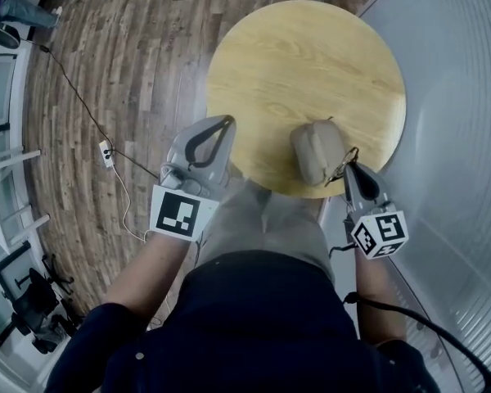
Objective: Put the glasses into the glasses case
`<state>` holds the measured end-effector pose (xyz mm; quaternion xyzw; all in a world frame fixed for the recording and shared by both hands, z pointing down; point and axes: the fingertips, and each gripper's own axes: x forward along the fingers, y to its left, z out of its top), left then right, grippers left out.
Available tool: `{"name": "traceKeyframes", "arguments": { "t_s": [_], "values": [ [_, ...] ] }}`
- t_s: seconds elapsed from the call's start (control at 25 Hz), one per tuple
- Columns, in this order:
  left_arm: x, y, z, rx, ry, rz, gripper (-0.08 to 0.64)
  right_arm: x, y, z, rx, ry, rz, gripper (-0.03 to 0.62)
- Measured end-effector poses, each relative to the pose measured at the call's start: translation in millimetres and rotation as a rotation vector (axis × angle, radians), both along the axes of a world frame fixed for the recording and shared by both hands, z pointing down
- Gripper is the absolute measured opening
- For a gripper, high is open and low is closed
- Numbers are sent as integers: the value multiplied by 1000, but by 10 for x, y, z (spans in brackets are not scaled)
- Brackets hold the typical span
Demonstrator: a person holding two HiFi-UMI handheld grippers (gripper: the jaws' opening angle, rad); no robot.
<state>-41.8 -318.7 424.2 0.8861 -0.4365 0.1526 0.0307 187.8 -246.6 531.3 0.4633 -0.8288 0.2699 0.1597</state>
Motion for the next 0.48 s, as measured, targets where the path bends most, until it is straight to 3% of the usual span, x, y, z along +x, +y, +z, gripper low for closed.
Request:
{"name": "traceKeyframes", "arguments": {
  "t_s": [0.48],
  "values": [
    [162,-13,566,-90,10,2,6,-81,-93,577,-95,45,-64,28]
  ]
}}
